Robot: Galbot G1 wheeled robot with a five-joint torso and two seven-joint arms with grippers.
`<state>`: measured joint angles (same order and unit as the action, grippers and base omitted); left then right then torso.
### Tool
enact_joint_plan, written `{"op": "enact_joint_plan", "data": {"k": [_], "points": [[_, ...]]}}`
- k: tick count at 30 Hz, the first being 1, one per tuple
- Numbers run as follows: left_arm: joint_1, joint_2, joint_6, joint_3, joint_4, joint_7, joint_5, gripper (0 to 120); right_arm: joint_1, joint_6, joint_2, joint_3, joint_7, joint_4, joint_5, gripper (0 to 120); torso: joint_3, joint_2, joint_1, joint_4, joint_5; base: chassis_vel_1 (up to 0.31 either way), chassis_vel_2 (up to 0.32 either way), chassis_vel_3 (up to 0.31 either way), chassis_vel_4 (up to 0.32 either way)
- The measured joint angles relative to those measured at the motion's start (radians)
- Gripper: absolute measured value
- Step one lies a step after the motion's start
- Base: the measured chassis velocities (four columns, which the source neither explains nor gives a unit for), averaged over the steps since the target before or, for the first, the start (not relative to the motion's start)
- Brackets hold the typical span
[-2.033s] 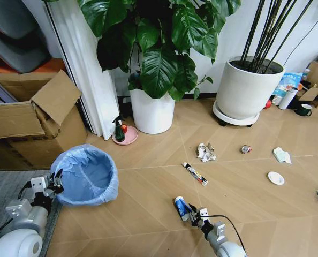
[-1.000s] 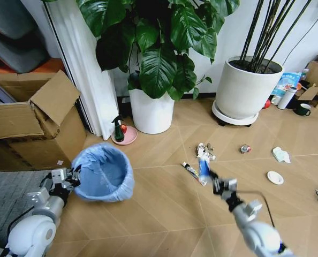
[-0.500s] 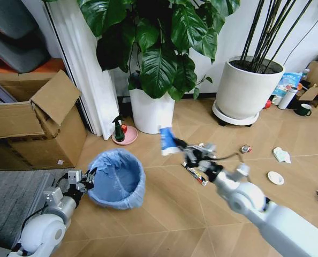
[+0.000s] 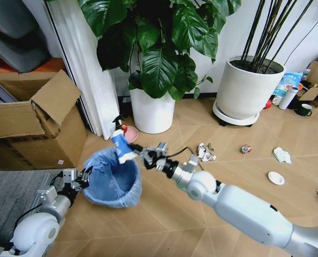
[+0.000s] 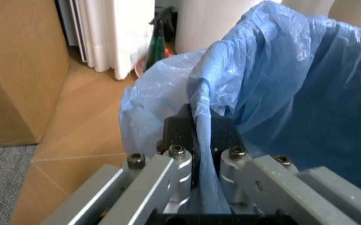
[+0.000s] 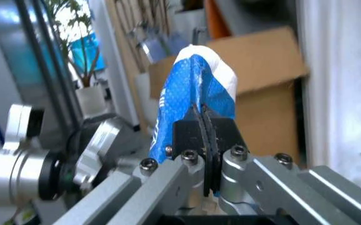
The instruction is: Pick up the trash bin and place the garbage on the floor into it.
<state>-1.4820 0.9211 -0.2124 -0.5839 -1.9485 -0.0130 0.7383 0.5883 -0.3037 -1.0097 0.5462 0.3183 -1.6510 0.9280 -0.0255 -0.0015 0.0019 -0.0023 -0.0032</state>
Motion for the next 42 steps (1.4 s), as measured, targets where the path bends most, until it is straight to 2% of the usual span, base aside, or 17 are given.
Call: {"op": "enact_joint_plan", "data": {"k": [8,12,16,18,20,21,23,25,27,28,31,32,34,35,39,40,42], "points": [[-0.021,-0.002,-0.003,-0.004,-0.032,0.001,0.009,0,-0.039,0.017,-0.044,0.11,-0.033,0.057,-0.048,0,0.0,0.0,0.0,0.0001,0.0,0.0,0.0,0.0,0.0],[-0.026,-0.003,-0.007,-0.017,-0.046,-0.003,0.023,0,-0.053,0.031,-0.045,0.121,-0.047,0.063,-0.056,11,0.0,0.0,0.0,0.0,0.0,0.0,0.0,0.0,0.0],[-0.029,-0.01,-0.019,-0.022,-0.056,-0.012,0.044,0,-0.056,0.042,-0.023,0.118,-0.071,0.048,-0.049,32,0.0,0.0,0.0,0.0,0.0002,0.0,0.0,0.0,0.0],[-0.029,-0.011,-0.02,-0.022,-0.056,-0.013,0.044,0,-0.055,0.043,-0.019,0.117,-0.072,0.045,-0.047,33,0.0,0.0,0.0,0.0,0.0002,0.0,0.0,0.0,0.0],[-0.029,-0.012,-0.021,-0.022,-0.055,-0.015,0.044,0,-0.052,0.044,-0.005,0.107,-0.078,0.032,-0.043,43,0.0,0.0,0.0,0.0,0.0002,0.0,0.0,0.0,0.0],[-0.029,-0.012,-0.021,-0.022,-0.055,-0.015,0.044,0,-0.052,0.044,-0.005,0.107,-0.078,0.032,-0.043,43,0.0,0.0,0.0,0.0,0.0002,0.0,0.0,0.0,0.0],[-0.028,-0.012,-0.023,-0.024,-0.052,-0.02,0.043,0,-0.031,0.046,0.019,0.058,-0.105,0.002,-0.027,54,0.0,0.0,0.0,0.0001,0.0002,0.0,0.0,0.0,0.0],[-0.028,-0.012,-0.023,-0.025,-0.052,-0.021,0.042,0,-0.026,0.047,0.022,0.046,-0.11,-0.002,-0.025,56,0.0,0.0,0.0,0.0001,0.0002,0.0,0.0,0.0,0.0],[-0.028,-0.01,-0.023,-0.03,-0.048,-0.023,0.04,0,0.006,0.056,0.039,-0.026,-0.131,-0.016,-0.019,69,0.0,0.0,0.0,0.0004,0.0003,0.0,0.0,0.0,0.0],[-0.028,-0.01,-0.023,-0.03,-0.048,-0.023,0.04,0,0.006,0.056,0.039,-0.026,-0.131,-0.016,-0.019,69,0.0,0.0,0.0,0.0004,0.0003,0.0,0.0,0.0,0.0],[-0.03,-0.004,-0.024,-0.037,-0.049,-0.029,0.039,0,0.117,0.076,0.078,-0.209,-0.144,-0.033,-0.029,84,0.0,0.0,0.0,0.0004,0.0003,0.0,0.0,0.0,0.0],[-0.03,-0.004,-0.024,-0.037,-0.049,-0.029,0.039,0,0.117,0.076,0.078,-0.209,-0.144,-0.033,-0.029,84,0.0,0.0,0.0,0.0004,0.0003,0.0,0.0,0.0,0.0],[-0.03,0.0,-0.025,-0.04,-0.055,-0.032,0.039,0,0.244,0.09,0.111,-0.353,-0.144,-0.053,-0.06,94,0.0,0.0,0.0,-0.0006,0.0006,0.0,0.0,0.0,0.0],[-0.03,0.0,-0.025,-0.04,-0.055,-0.032,0.039,0,0.244,0.09,0.111,-0.353,-0.144,-0.053,-0.06,94,0.0,0.0,0.0,-0.0006,0.0006,0.0,0.0,0.0,0.0],[-0.031,0.005,-0.026,-0.043,-0.067,-0.035,0.037,0,0.474,0.109,0.141,-0.648,-0.133,-0.084,-0.131,100,0.0,0.0,0.0,-0.0003,0.0006,0.0,0.0,0.0,0.0],[-0.031,0.005,-0.026,-0.043,-0.067,-0.035,0.037,0,0.474,0.109,0.141,-0.648,-0.133,-0.084,-0.131,100,0.0,0.0,0.0,-0.0003,0.0006,0.0,0.0,0.0,0.0],[-0.032,0.003,-0.027,-0.046,-0.069,-0.035,0.037,0,0.562,0.117,0.142,-0.759,-0.117,-0.082,-0.162,100,0.0,0.0,0.0,-0.0002,0.0004,0.0,0.0,0.0,0.0]]}}
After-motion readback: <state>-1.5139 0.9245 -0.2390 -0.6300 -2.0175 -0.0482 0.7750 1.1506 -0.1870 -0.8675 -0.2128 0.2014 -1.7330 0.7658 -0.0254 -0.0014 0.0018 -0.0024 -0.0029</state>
